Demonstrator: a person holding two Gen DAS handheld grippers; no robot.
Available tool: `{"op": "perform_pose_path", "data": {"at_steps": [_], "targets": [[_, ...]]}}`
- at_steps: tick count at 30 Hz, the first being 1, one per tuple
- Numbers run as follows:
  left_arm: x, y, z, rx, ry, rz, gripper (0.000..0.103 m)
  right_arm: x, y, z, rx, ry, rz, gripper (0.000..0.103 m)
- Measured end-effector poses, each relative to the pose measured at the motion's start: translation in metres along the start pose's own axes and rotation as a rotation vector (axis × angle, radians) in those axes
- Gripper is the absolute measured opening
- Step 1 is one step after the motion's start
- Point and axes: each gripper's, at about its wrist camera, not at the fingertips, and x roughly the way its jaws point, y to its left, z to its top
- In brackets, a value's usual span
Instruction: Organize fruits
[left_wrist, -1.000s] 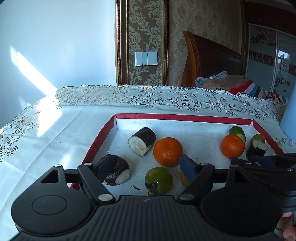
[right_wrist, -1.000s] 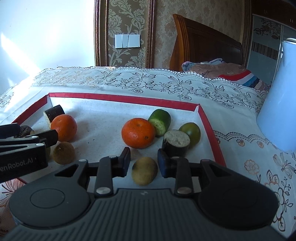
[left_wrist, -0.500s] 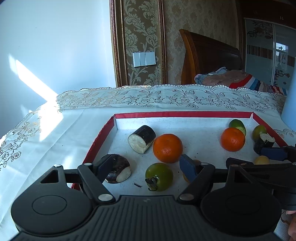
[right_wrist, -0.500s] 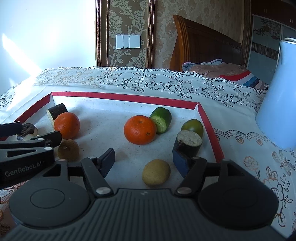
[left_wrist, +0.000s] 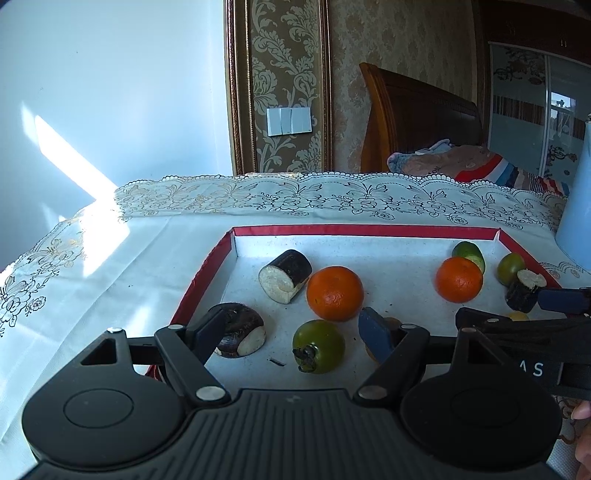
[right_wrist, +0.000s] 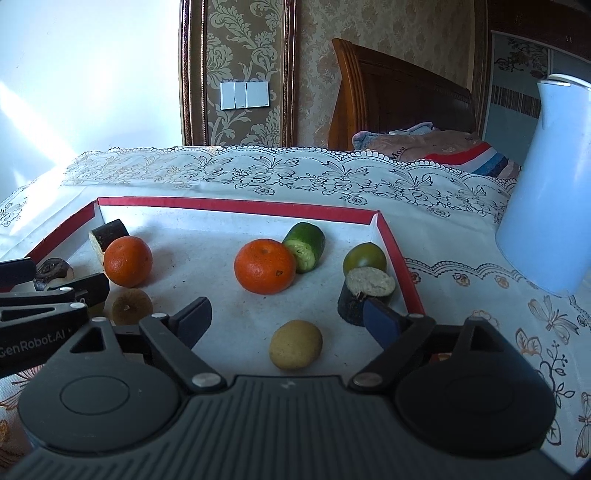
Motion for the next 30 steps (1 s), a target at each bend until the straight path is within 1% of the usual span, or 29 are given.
{"op": "perform_pose_path", "data": {"at_steps": [10,12,14,16,23,27,30], "targets": [[-0.013,-0.002,-0.002,0.018,-0.031,-0.002,0.079,-0.011,-0.006,-0.004,0.027,0.008,0.014,0.092],[-0.014,-0.002,-0.003,0.013,-0.026,-0.006,0.079,-0.014,-0.007,-0.005,0.034,0.008,0.023,0.093],[-0.017,0.001,-0.004,0.002,-0.019,-0.012,0.079,-0.018,-0.008,-0.006,0.040,0.003,0.031,0.096],[-0.020,0.003,-0.005,-0.014,-0.013,-0.023,0.079,-0.024,-0.008,-0.008,0.042,-0.004,0.039,0.096],[-0.038,0.009,-0.012,-0.043,-0.033,-0.038,0.079,-0.040,-0.008,-0.014,0.053,-0.014,0.075,0.098],[-0.045,0.009,-0.015,-0.029,-0.045,-0.035,0.079,-0.047,-0.008,-0.020,0.055,-0.013,0.087,0.099],[-0.050,0.008,-0.019,-0.014,-0.046,-0.038,0.079,-0.055,-0.007,-0.024,0.042,-0.034,0.082,0.099]]}}
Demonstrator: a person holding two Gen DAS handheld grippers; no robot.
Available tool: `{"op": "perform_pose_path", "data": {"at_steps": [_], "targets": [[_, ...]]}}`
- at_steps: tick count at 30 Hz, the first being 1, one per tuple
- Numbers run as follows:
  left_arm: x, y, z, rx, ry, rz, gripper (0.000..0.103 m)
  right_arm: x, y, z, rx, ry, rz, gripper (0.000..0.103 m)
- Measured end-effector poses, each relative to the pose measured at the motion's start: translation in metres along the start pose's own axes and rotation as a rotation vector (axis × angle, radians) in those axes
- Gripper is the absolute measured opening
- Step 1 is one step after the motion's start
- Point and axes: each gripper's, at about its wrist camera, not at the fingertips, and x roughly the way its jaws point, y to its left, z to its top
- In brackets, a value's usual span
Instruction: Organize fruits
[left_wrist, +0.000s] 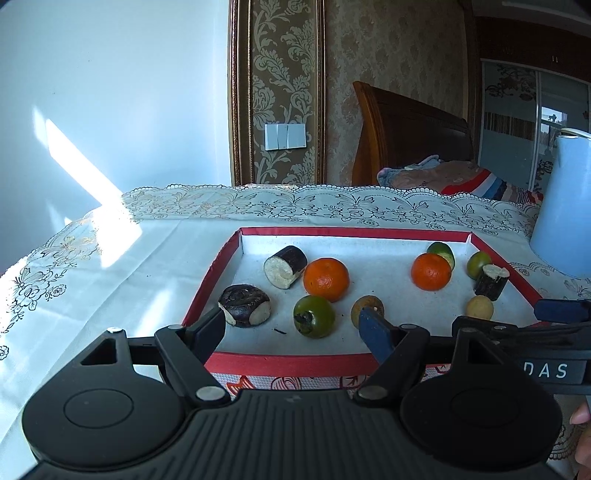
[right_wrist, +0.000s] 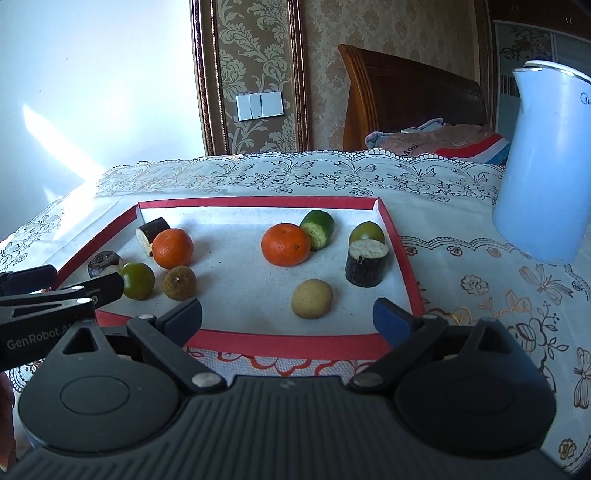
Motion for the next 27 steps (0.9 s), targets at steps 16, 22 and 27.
{"op": "perform_pose_path", "data": {"at_steps": [16,22,27], "targets": [[-0.016,0.002,-0.014,0.021,0.021,-0.053,0.079,-0.021,-0.011,-0.020,0.060,0.034,0.040,0.103],[-0.021,0.003,-0.023,0.028,0.049,-0.068,0.079,-0.025,-0.010,-0.025,0.053,0.039,0.027,0.103],[-0.019,0.000,-0.023,0.044,0.056,-0.062,0.080,-0.029,-0.007,-0.028,0.030,0.022,0.008,0.103]]}}
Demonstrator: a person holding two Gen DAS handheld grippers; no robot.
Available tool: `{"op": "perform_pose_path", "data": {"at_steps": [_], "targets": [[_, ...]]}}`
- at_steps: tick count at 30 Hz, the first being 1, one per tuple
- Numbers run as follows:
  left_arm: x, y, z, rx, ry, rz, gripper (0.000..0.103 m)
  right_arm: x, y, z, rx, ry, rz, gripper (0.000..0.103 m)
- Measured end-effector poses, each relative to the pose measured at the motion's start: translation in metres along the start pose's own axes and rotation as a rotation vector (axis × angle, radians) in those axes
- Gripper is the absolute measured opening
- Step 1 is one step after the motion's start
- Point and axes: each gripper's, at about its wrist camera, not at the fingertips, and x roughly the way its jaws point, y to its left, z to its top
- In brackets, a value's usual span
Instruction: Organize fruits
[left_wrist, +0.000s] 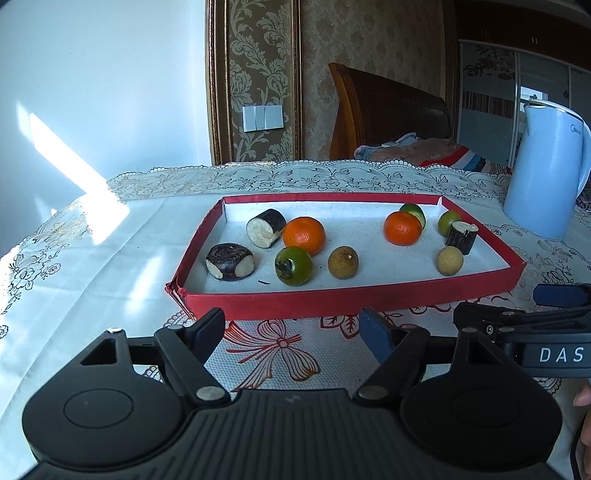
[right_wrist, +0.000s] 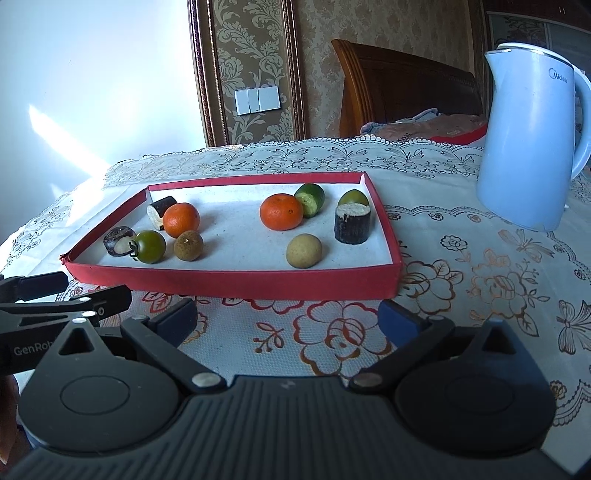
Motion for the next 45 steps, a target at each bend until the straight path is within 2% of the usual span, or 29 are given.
{"op": "perform_pose_path", "data": {"at_steps": [45], "targets": [[0.0022,0.0015,-0.0007,-0.004,0.030,0.037,0.080,0.0087,0.0009,-0.0028,0.004,0.048,-0.029,0.103]]}}
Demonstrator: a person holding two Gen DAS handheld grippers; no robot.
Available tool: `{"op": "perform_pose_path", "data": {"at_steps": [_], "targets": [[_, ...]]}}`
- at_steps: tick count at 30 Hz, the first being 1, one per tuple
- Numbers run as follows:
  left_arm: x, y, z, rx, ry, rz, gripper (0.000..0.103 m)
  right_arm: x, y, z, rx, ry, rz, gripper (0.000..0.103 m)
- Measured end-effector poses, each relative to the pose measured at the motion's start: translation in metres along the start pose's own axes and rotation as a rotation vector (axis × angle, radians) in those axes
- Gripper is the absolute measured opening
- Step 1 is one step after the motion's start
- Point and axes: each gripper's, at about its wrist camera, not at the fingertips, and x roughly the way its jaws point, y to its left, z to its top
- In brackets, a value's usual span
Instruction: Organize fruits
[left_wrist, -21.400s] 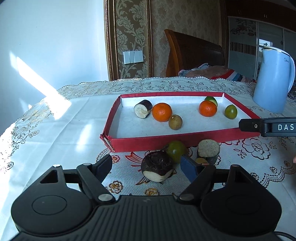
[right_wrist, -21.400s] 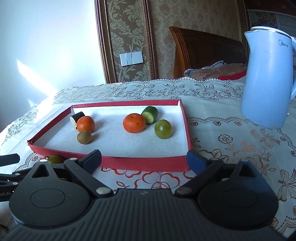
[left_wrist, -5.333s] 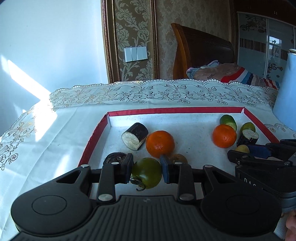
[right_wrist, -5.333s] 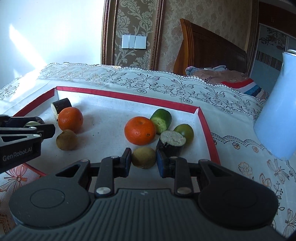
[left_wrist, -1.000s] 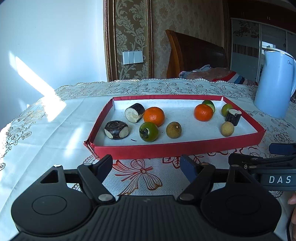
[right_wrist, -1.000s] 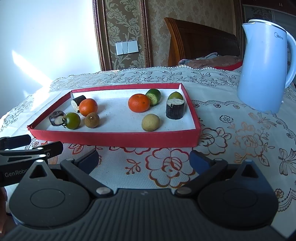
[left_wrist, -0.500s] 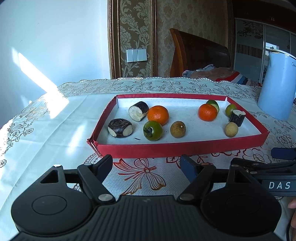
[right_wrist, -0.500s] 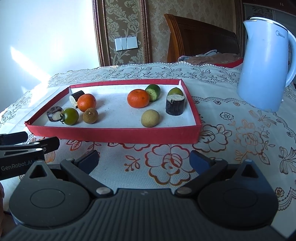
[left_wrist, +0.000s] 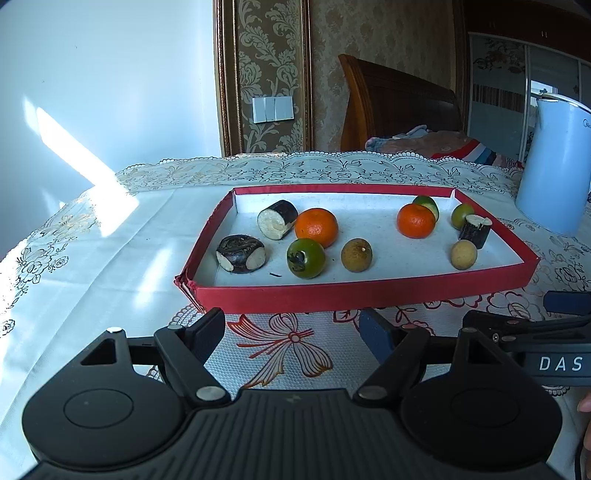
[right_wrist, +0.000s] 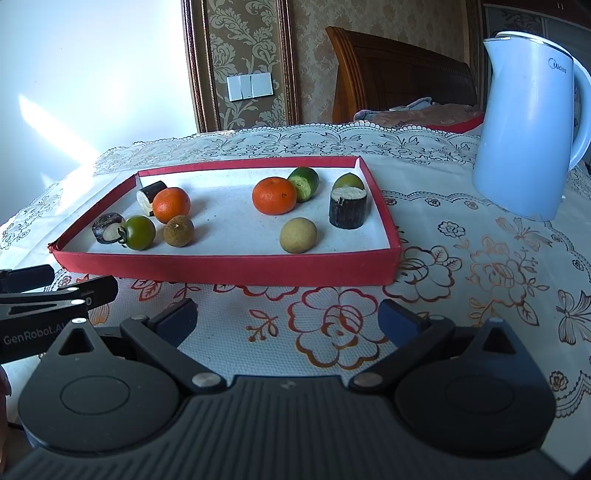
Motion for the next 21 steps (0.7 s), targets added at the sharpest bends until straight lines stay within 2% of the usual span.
{"op": "perform_pose_path", "data": {"at_steps": [21], "targets": [[-0.0006,0.0002,0.0006,-0.004,-0.011,0.010,0.080,0.0013,-0.0002,-0.0004,0.001,0.006,-0.004,0.103]]}}
